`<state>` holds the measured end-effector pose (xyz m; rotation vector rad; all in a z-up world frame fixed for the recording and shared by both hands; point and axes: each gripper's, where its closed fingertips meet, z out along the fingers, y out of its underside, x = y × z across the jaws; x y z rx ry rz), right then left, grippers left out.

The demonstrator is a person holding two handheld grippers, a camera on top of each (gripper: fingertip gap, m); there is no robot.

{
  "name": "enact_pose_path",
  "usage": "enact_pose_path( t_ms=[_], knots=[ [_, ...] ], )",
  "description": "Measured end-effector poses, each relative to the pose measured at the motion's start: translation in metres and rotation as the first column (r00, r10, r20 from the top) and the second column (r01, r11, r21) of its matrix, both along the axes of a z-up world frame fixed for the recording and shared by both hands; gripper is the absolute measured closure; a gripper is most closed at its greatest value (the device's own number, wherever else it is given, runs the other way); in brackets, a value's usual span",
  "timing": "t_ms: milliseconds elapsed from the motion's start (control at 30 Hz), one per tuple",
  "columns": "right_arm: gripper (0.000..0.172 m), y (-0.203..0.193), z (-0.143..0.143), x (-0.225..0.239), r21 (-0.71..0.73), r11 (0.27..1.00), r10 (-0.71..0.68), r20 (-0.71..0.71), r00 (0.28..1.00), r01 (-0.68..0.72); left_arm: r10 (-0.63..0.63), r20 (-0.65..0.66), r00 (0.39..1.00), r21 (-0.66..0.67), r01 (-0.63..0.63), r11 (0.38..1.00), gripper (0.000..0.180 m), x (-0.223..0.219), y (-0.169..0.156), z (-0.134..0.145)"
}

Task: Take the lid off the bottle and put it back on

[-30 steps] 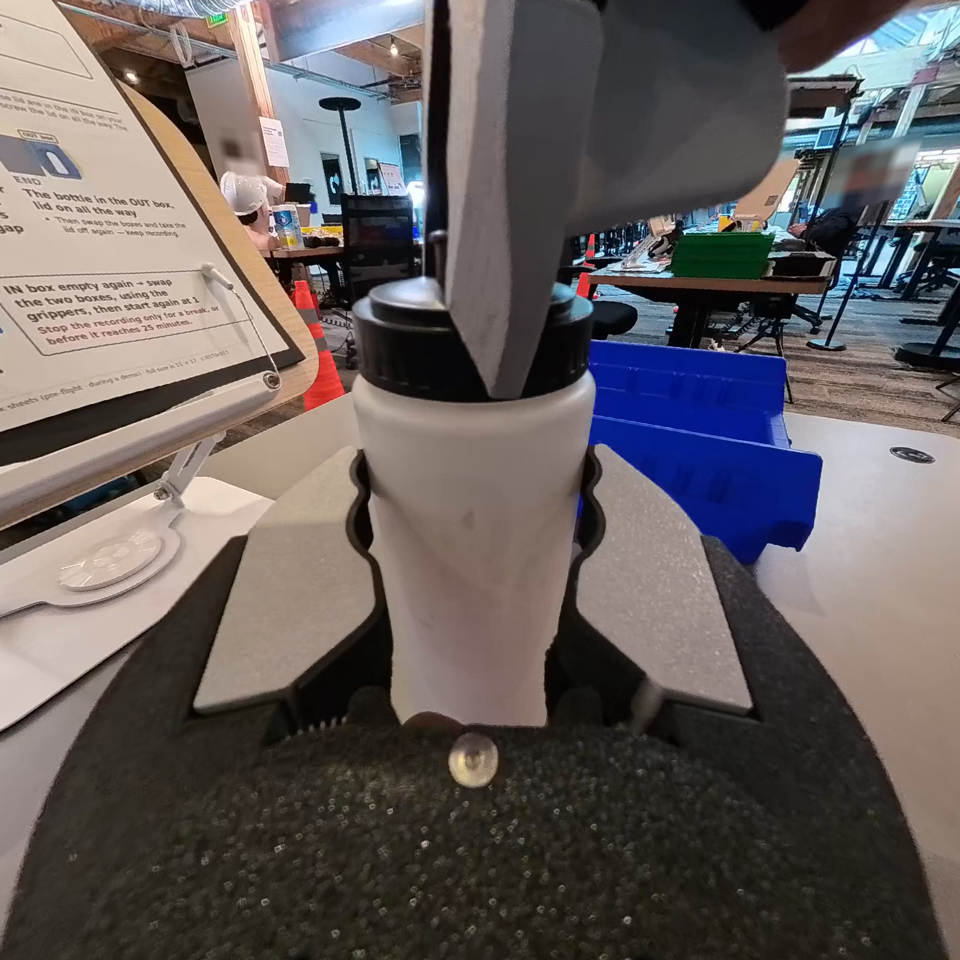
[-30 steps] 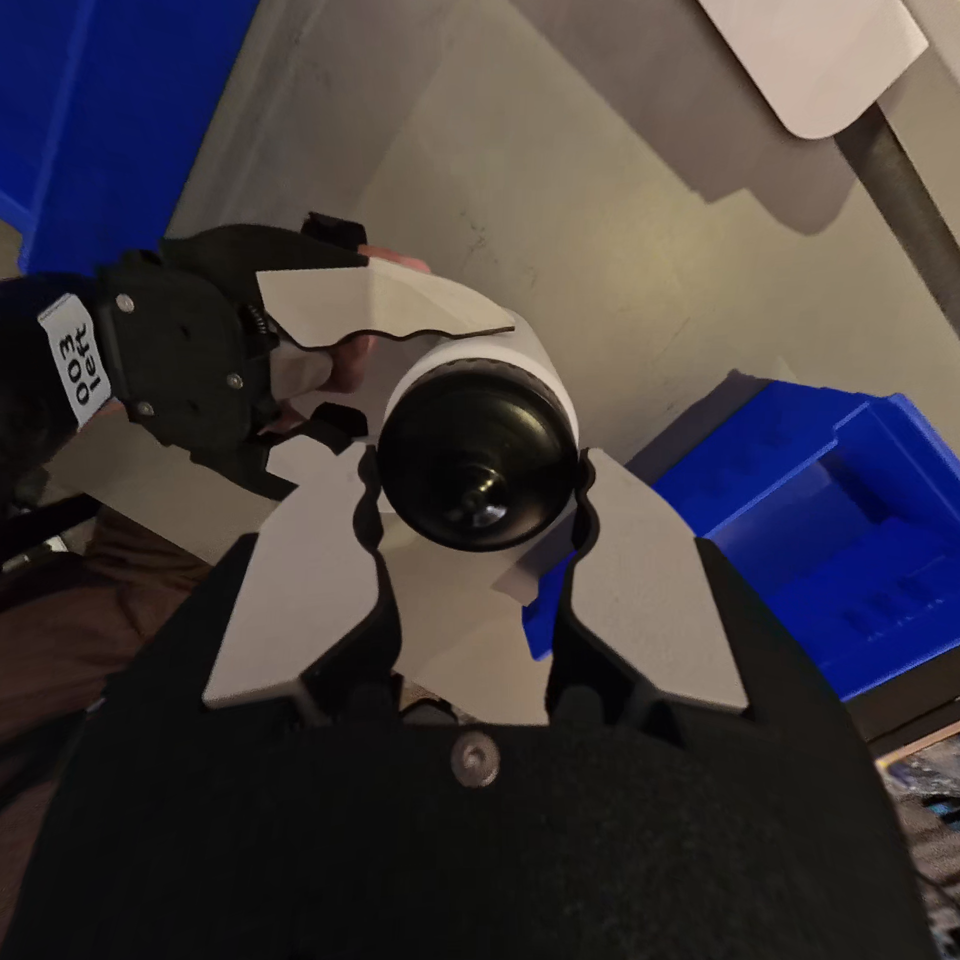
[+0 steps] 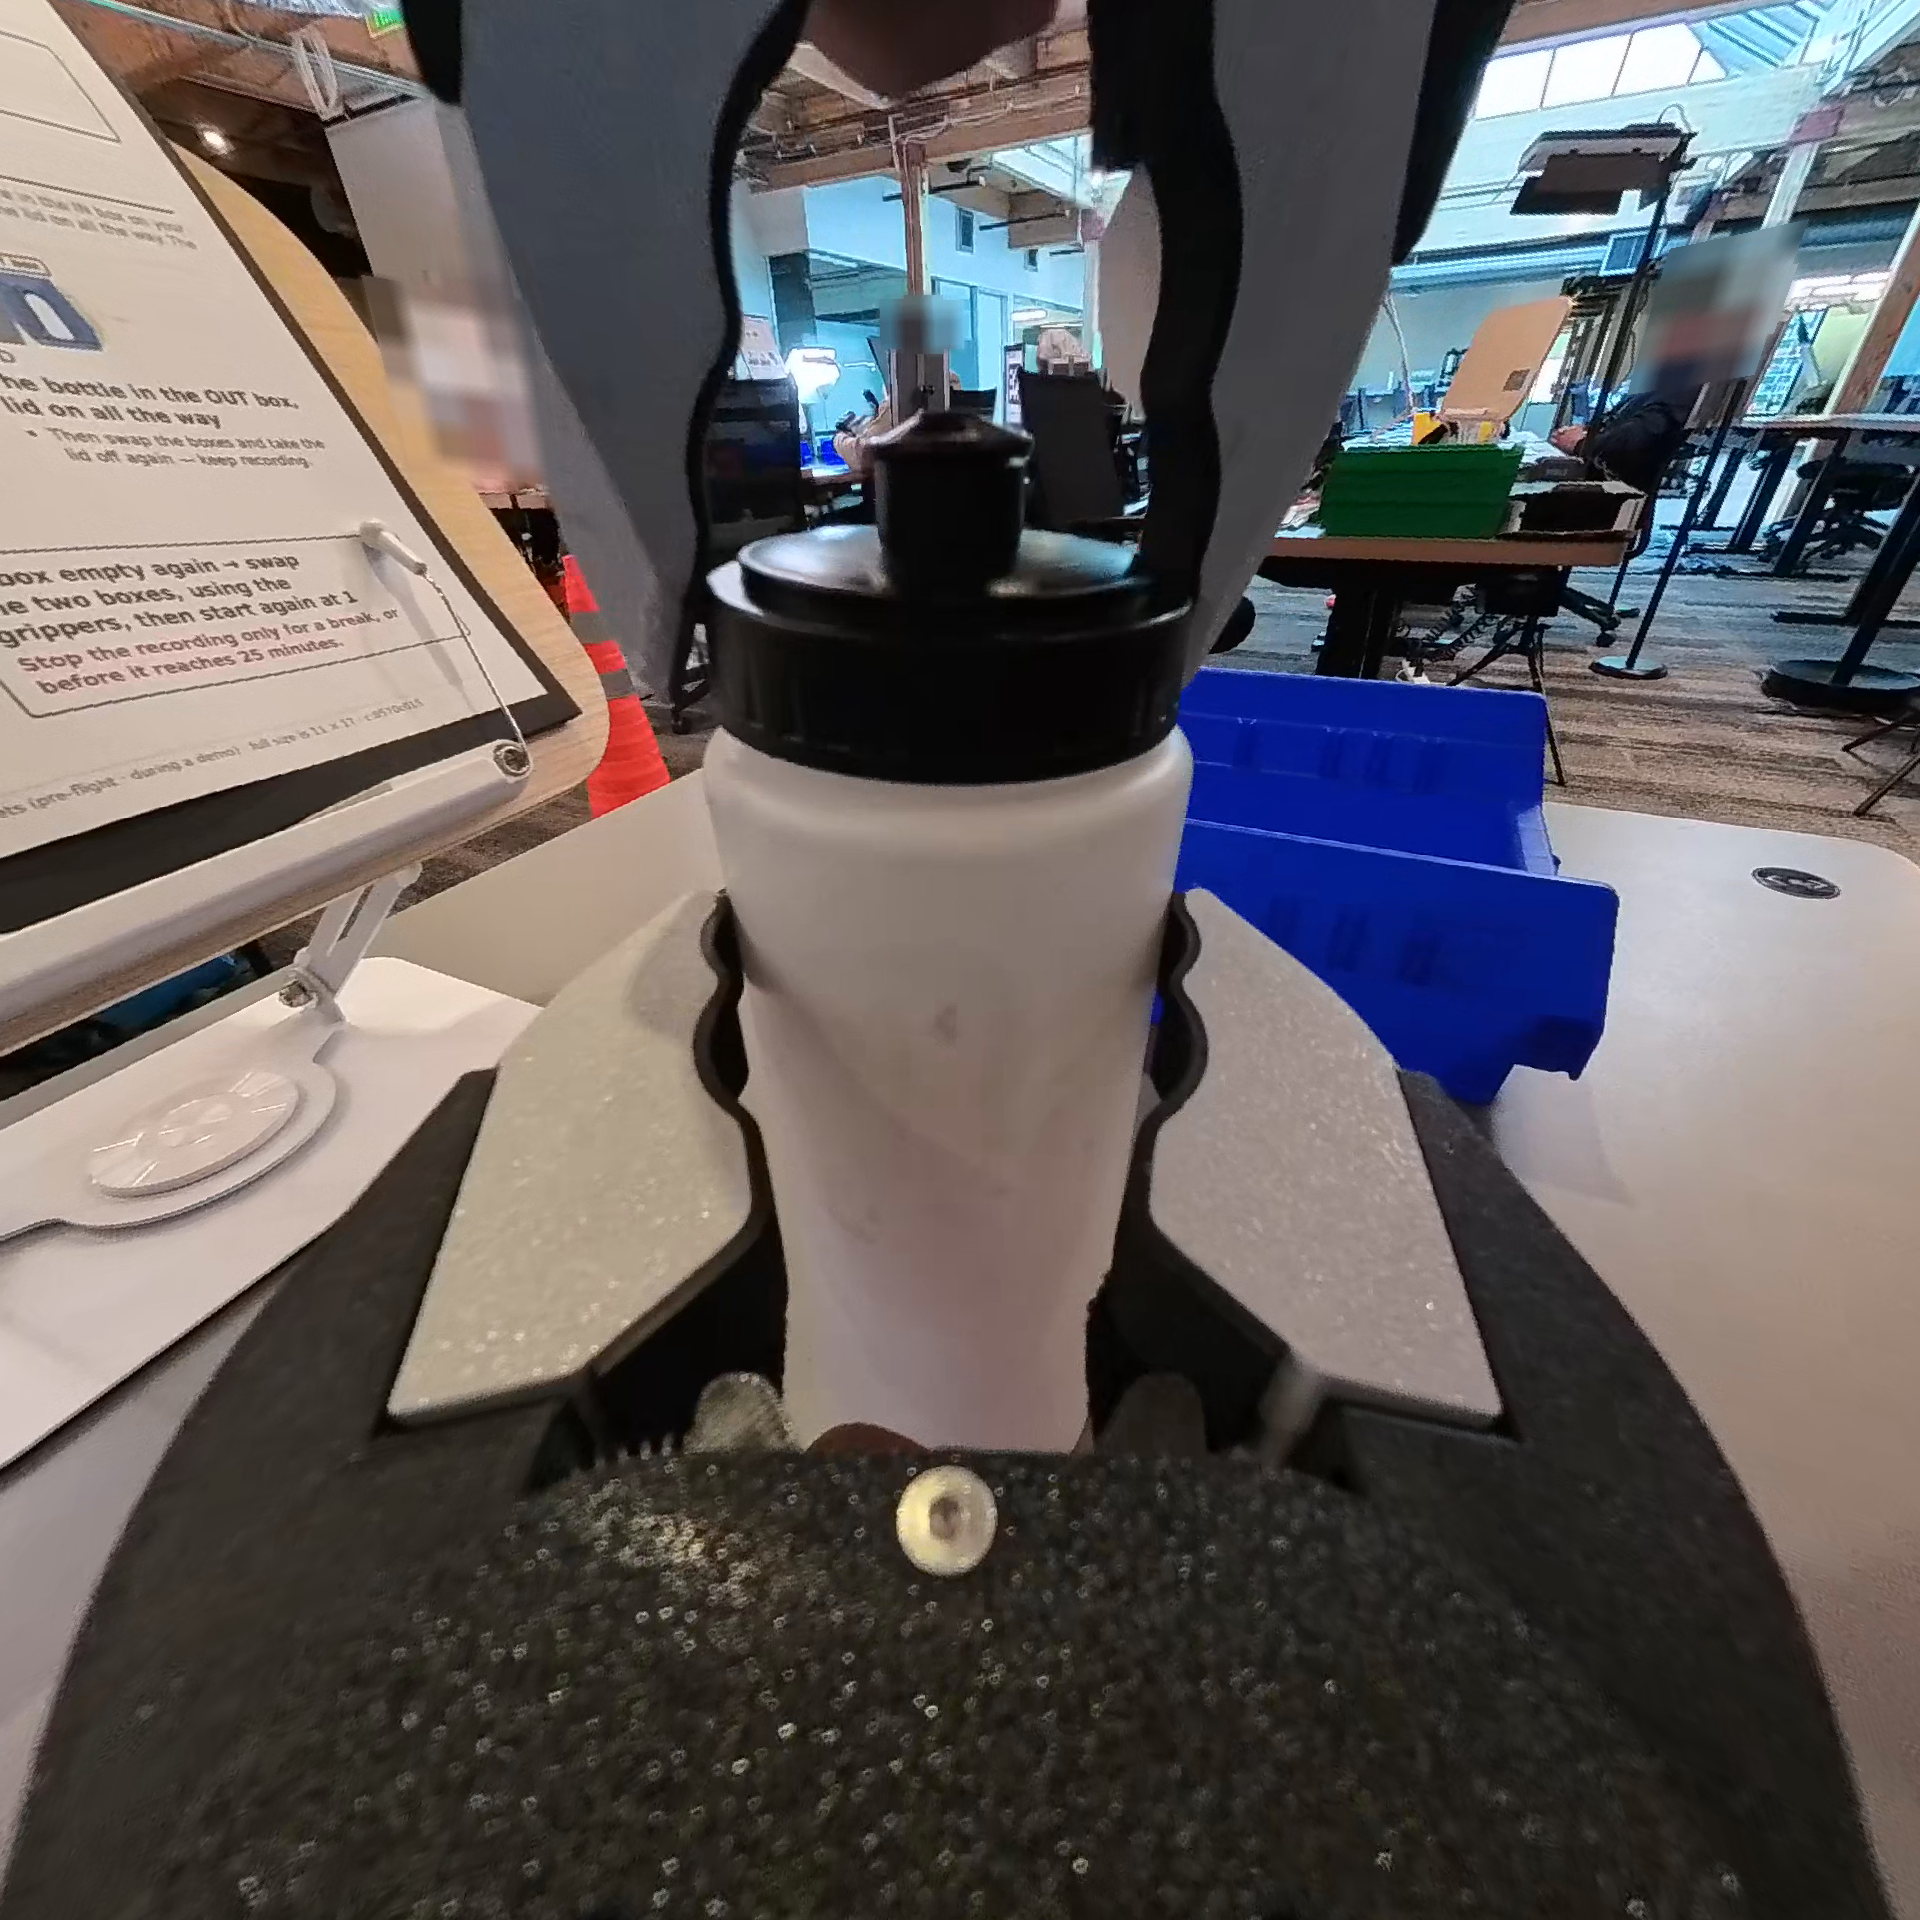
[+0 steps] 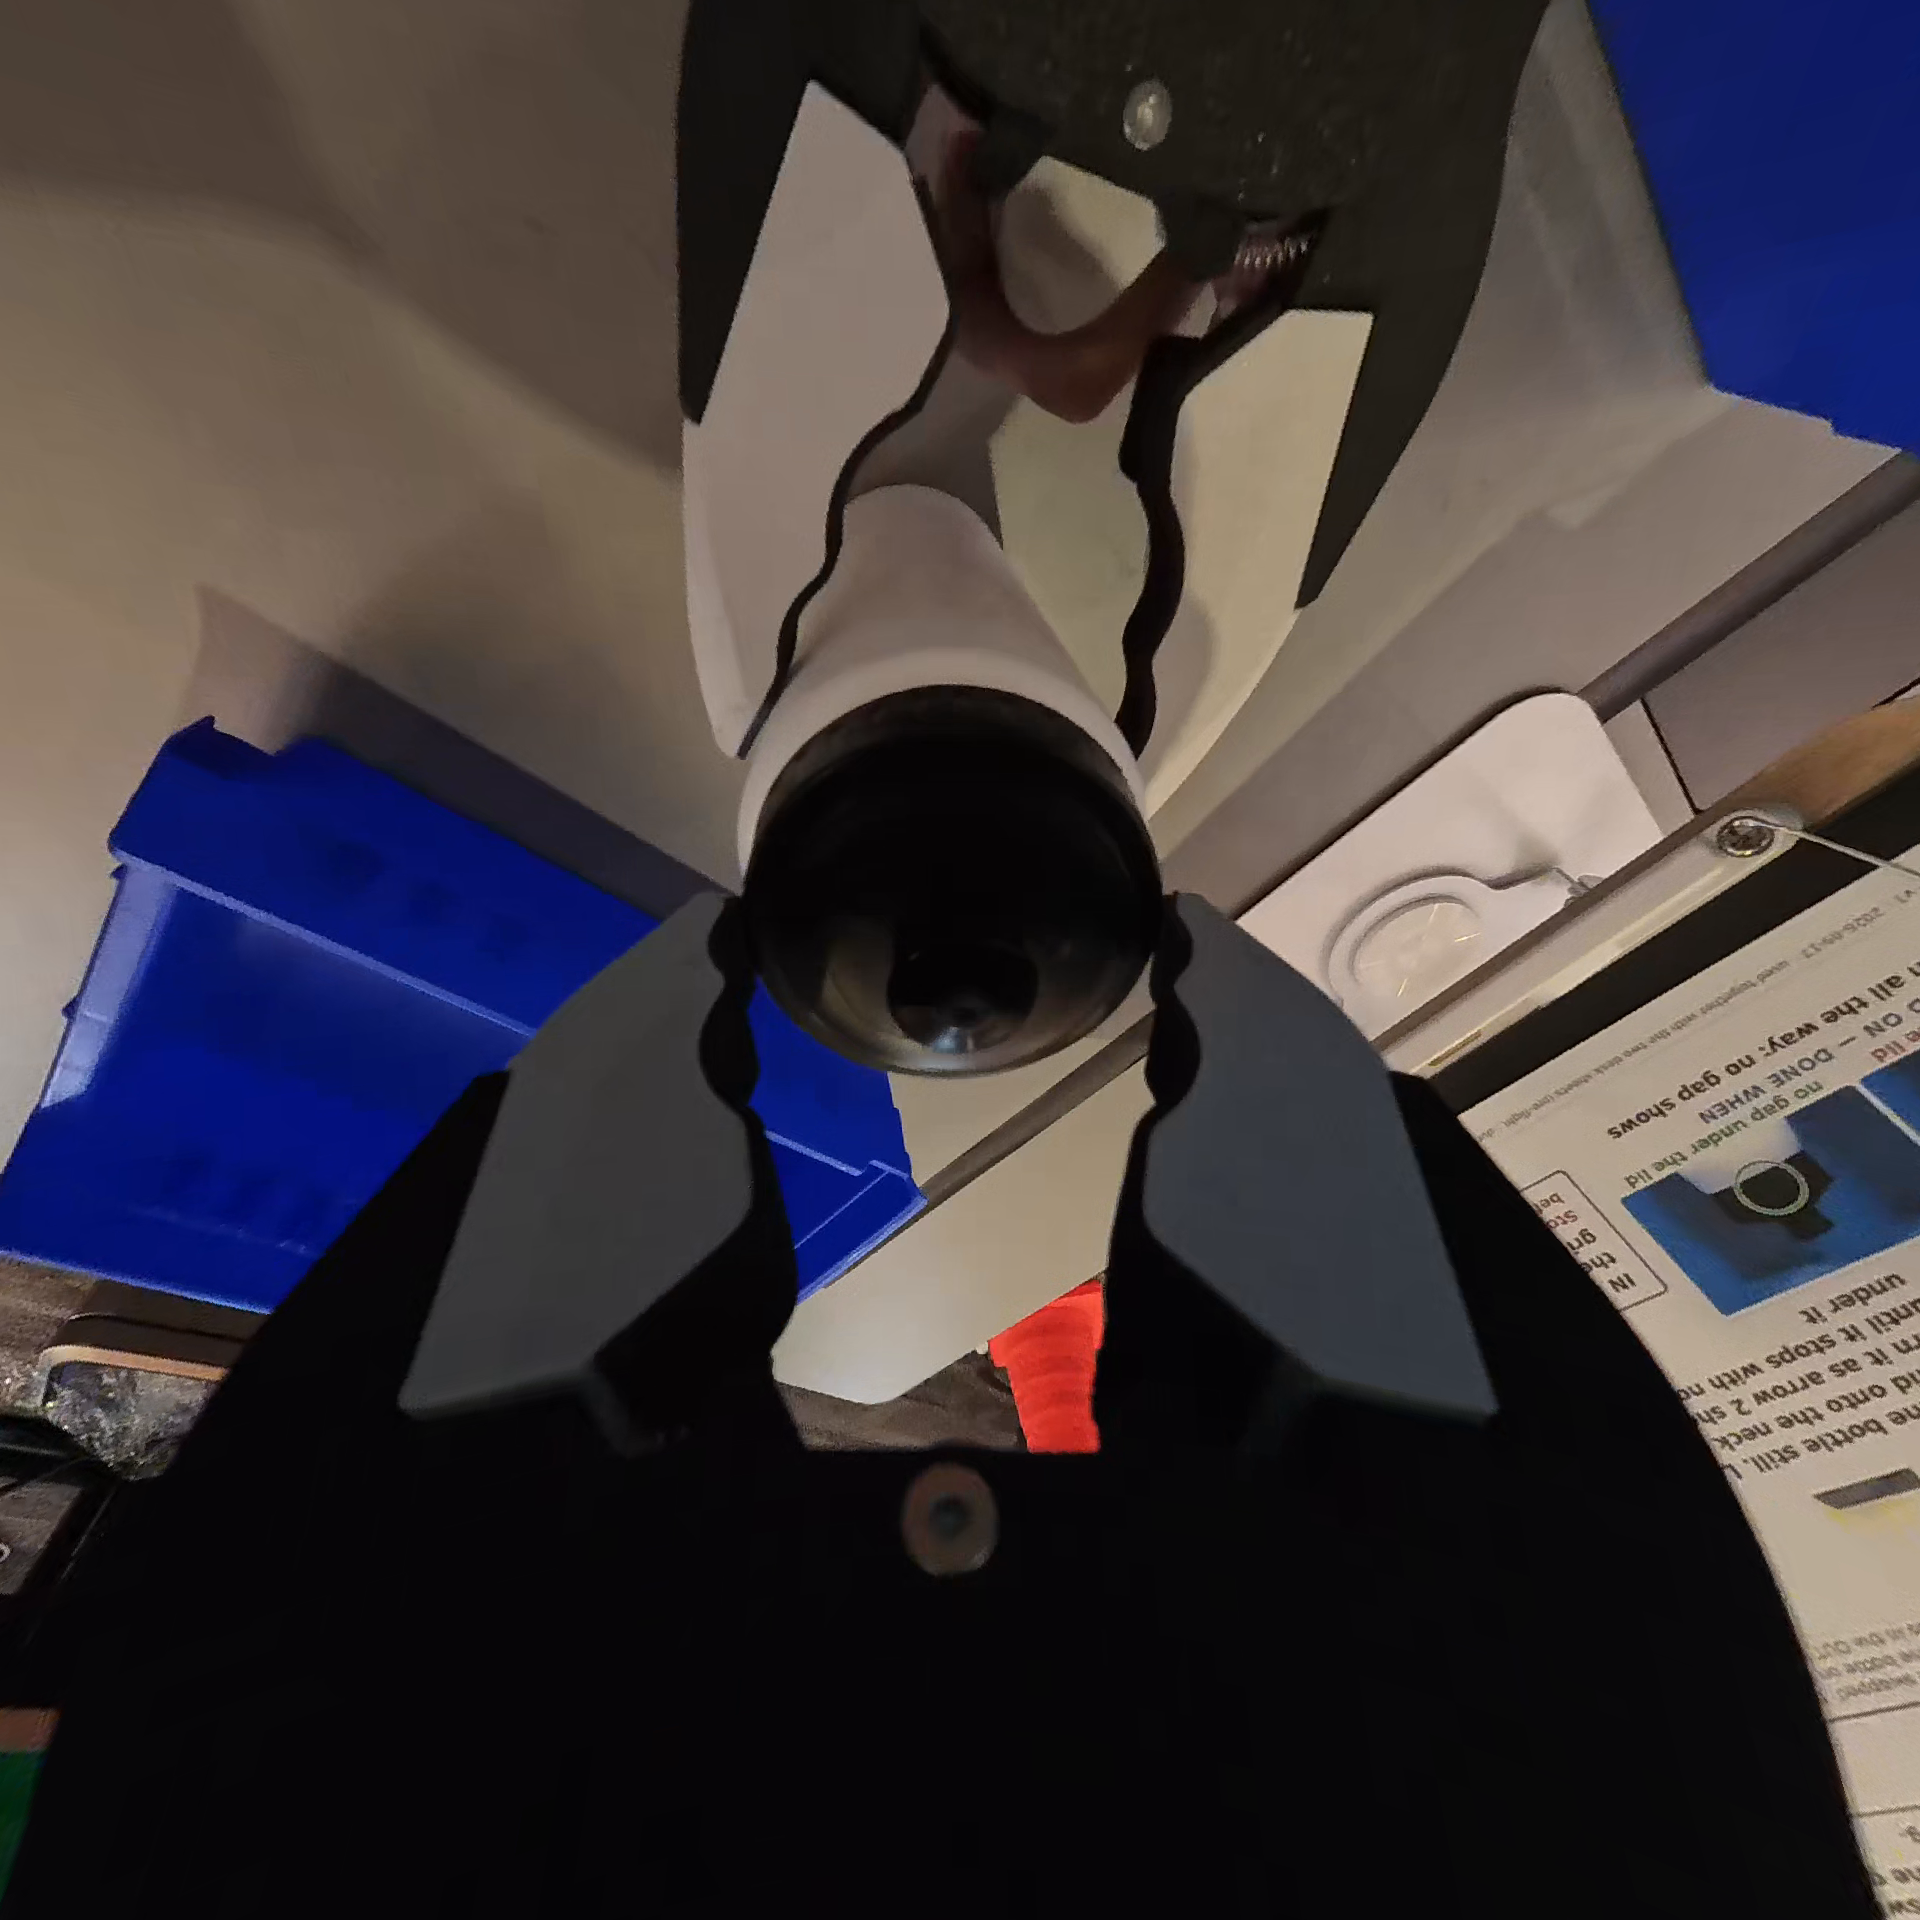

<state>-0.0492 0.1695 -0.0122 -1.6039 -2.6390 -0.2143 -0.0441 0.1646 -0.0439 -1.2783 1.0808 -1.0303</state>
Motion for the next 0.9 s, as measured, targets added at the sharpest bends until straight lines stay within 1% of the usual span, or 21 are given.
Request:
enact_pose_path(
  t_ms=[67, 133, 167, 200, 233, 267, 300, 333, 367, 400, 433, 467, 533, 567, 600, 667, 700, 733, 800, 867, 900],
  knots=[
    [0.1, 0.001, 0.003, -0.001, 0.042, 0.999, -0.005, -0.027, 1.0, 0.007, 0.001, 0.003, 1.0, -0.008, -0.001, 1.0, 0.104, 0.0, 0.001, 0.0],
    [0.104, 0.001, 0.01, -0.003, 0.081, 0.995, -0.044, -0.101, 0.994, 0.052, 0.002, 0.007, 1.0, -0.017, -0.002, 1.0, 0.104, -0.001, 0.003, 0.0],
    [0.103, 0.001, 0.016, -0.007, 0.09, 0.989, -0.101, -0.163, 0.982, 0.116, 0.002, 0.008, 1.0, -0.02, -0.002, 1.0, 0.104, -0.001, 0.003, 0.0],
    [0.096, -0.001, 0.023, -0.013, 0.087, 0.976, -0.174, -0.232, 0.957, 0.198, 0.002, 0.007, 1.0, -0.017, -0.002, 1.0, 0.104, -0.001, 0.002, 0.0],
    [0.091, -0.005, 0.03, -0.019, 0.067, 0.958, -0.248, -0.288, 0.925, 0.278, 0.003, 0.005, 1.0, -0.011, -0.003, 1.0, 0.104, 0.0, 0.001, 0.0],
    [0.089, -0.006, 0.038, -0.023, 0.06, 0.93, -0.322, -0.345, 0.881, 0.363, 0.008, 0.005, 1.0, -0.008, -0.008, 1.0, 0.104, 0.0, 0.001, 0.0],
    [0.086, -0.004, 0.047, -0.026, 0.059, 0.881, -0.408, -0.403, 0.819, 0.469, 0.012, 0.007, 1.0, -0.01, -0.012, 1.0, 0.104, 0.0, 0.001, 0.0],
    [0.081, 0.0, 0.053, -0.028, 0.039, 0.815, -0.501, -0.455, 0.737, 0.578, 0.013, 0.008, 1.0, -0.011, -0.013, 1.0, 0.104, 0.0, 0.001, 0.0],
    [0.076, 0.003, 0.056, -0.026, 0.0, 0.722, -0.604, -0.487, 0.631, 0.692, 0.015, 0.008, 1.0, -0.01, -0.015, 1.0, 0.104, 0.0, 0.001, 0.0],
    [0.069, 0.002, 0.053, -0.024, -0.063, 0.619, -0.706, -0.482, 0.519, 0.783, 0.019, 0.008, 1.0, -0.01, -0.019, 1.0, 0.104, 0.0, 0.002, 0.0],
    [0.058, 0.0, 0.048, -0.023, -0.129, 0.522, -0.787, -0.454, 0.418, 0.843, 0.026, 0.009, 1.0, -0.01, -0.026, 1.0, 0.104, 0.0, 0.002, 0.0],
    [0.052, 0.0, 0.043, -0.02, -0.172, 0.413, -0.849, -0.427, 0.31, 0.895, 0.033, 0.011, 0.999, -0.01, -0.032, 0.999, 0.104, 0.0, 0.002, 0.0],
    [0.054, 0.002, 0.034, -0.014, -0.227, 0.197, -0.92, -0.378, 0.101, 0.954, 0.048, 0.014, 0.999, -0.007, -0.048, 0.999, 0.104, 0.001, 0.003, 0.0],
    [0.056, 0.003, 0.029, -0.012, -0.238, 0.111, -0.934, -0.356, 0.02, 0.965, 0.059, 0.014, 0.998, -0.006, -0.059, 0.998, 0.104, 0.001, 0.003, 0.0],
    [0.055, 0.004, 0.025, -0.009, -0.234, 0.043, -0.94, -0.34, -0.04, 0.971, 0.07, 0.015, 0.997, -0.004, -0.07, 0.998, 0.104, 0.001, 0.004, 0.0],
    [0.061, 0.006, 0.017, -0.005, -0.217, -0.049, -0.939, -0.323, -0.119, 0.975, 0.089, 0.012, 0.996, -0.001, -0.089, 0.996, 0.104, 0.001, 0.005, 0.0],
    [0.067, 0.006, 0.014, -0.004, -0.211, -0.082, -0.938, -0.313, -0.147, 0.974, 0.096, 0.01, 0.995, -0.001, -0.095, 0.995, 0.104, 0.001, 0.005, 0.0],
    [0.069, 0.006, 0.011, -0.003, -0.205, -0.104, -0.939, -0.303, -0.164, 0.973, 0.099, 0.008, 0.995, -0.002, -0.099, 0.995, 0.104, 0.001, 0.005, -0.001],
    [0.085, 0.003, 0.009, -0.001, -0.193, -0.142, -0.942, -0.276, -0.192, 0.971, 0.102, 0.004, 0.995, -0.002, -0.102, 0.995, 0.104, 0.001, 0.006, -0.001],
    [0.103, 0.003, 0.012, -0.004, -0.213, -0.157, -0.939, -0.269, -0.212, 0.964, 0.101, 0.003, 0.995, 0.0, -0.101, 0.995, 0.104, 0.001, 0.006, -0.001],
    [0.104, 0.001, 0.011, -0.004, -0.218, -0.172, -0.94, -0.254, -0.226, 0.961, 0.1, 0.003, 0.995, 0.001, -0.1, 0.995, 0.104, 0.001, 0.006, -0.001]
  ],
)
